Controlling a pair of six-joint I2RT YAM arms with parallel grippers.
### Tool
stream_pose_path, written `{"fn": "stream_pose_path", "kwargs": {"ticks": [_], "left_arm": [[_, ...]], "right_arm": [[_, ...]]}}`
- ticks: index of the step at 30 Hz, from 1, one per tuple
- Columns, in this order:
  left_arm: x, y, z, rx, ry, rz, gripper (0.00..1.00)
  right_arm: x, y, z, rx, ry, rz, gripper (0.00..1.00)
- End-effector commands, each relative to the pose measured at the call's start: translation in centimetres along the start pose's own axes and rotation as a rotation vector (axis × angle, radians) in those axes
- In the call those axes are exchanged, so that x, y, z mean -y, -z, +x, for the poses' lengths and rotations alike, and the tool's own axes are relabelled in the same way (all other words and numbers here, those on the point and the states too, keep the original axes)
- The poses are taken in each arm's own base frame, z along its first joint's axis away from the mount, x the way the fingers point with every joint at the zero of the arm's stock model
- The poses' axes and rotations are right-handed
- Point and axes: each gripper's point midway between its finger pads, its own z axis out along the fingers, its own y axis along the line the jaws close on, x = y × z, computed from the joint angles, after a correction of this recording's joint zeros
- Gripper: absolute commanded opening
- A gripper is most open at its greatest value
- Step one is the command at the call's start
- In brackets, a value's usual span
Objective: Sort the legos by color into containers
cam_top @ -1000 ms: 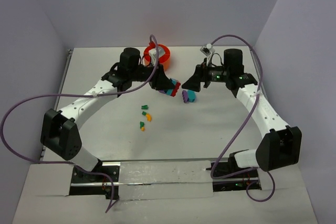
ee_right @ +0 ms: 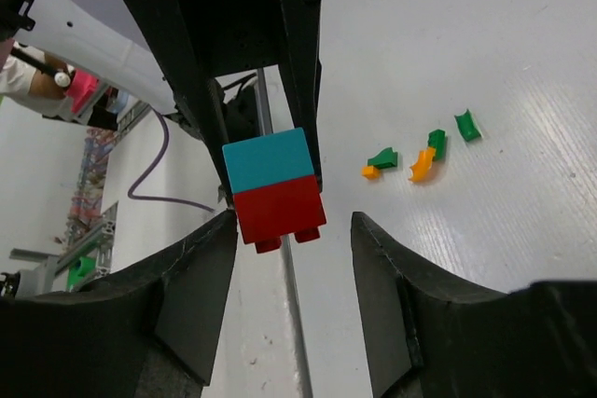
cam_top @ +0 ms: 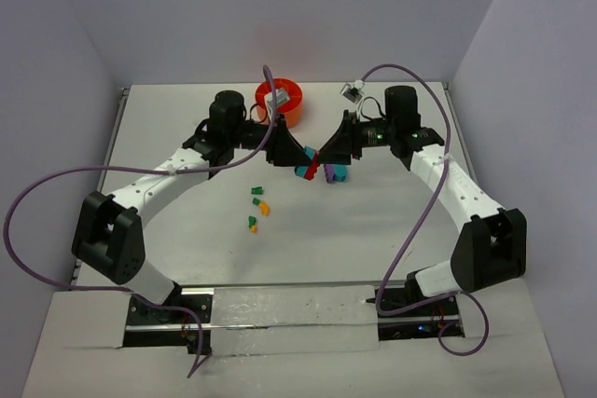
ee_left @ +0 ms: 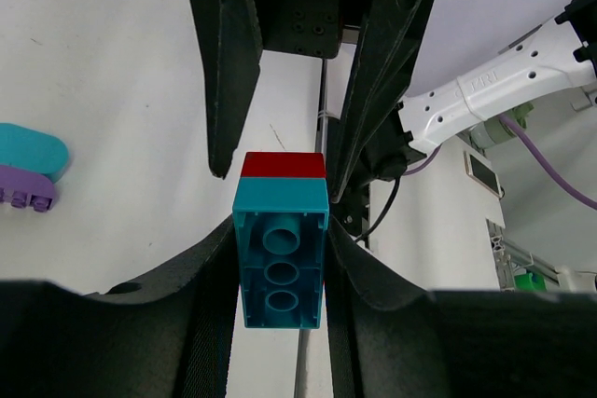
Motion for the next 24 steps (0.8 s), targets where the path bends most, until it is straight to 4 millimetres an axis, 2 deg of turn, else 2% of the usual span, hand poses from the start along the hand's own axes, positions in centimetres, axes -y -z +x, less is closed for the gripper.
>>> {"fn": "stream_pose_path", "kwargs": {"ticks": [1,4,5,7,10,13,15,18,19,20,21,22,23,24], "left_arm": [[1.4,0.6,-1.4,0.035,-0.058,0.042,0.00],[1.3,0.5,-1.2,0.030,-0.052,0.042,0.02],[1.3,0.5,-1.2,0.030,-0.051,0.041,0.04],[1.1,0.5,-1.0,0.024,-0.049,0.034,0.15],[0.8,0.6,-0.9,0.010,-0.050,0.020,0.37],[1.0,0.7,-0.8,-0.008,-0.054,0.021,0.45],[1.2,0.7,-0.8,-0.014,-0.062,0.029,0.41],[1.5,0.7,-0.8,-0.008,-0.053,0.048,0.22],[1.6,0.8,-0.7,-0.008,-0.049,0.054,0.18],[1.7,0.8,-0.7,-0.002,-0.048,0.061,0.13],[1.8,0.8,-0.8,0.006,-0.051,0.070,0.09],[2.0,0.8,-0.8,0.005,-0.052,0.081,0.08],[2.2,0.8,-0.8,0.004,-0.052,0.088,0.07],[2.3,0.8,-0.8,0.004,-0.053,0.093,0.07]], "right_arm": [[-1.5,0.1,0.1,-0.009,0.052,-0.045,0.47],[-1.8,0.1,0.1,-0.010,0.054,-0.058,0.31],[-1.9,0.1,0.0,-0.010,0.057,-0.057,0.23],[-1.8,0.2,-0.2,-0.009,0.065,-0.042,0.01],[-1.9,0.3,-0.3,-0.014,0.098,-0.016,0.00],[-2.2,0.3,-0.3,-0.019,0.122,-0.007,0.00],[-2.5,0.2,-0.2,-0.024,0.122,-0.015,0.00],[-2.9,-0.1,-0.2,-0.027,0.127,-0.024,0.00],[-3.0,-0.1,-0.3,-0.030,0.126,-0.028,0.08],[-3.2,-0.2,-0.3,-0.034,0.117,-0.031,0.28],[-3.2,-0.2,-0.3,-0.035,0.108,-0.034,0.43],[-3.1,-0.3,-0.5,-0.034,0.092,-0.026,0.61],[-3.0,-0.3,-0.5,-0.033,0.083,-0.024,0.69],[-2.9,-0.3,-0.5,-0.033,0.084,-0.019,0.72]]}}
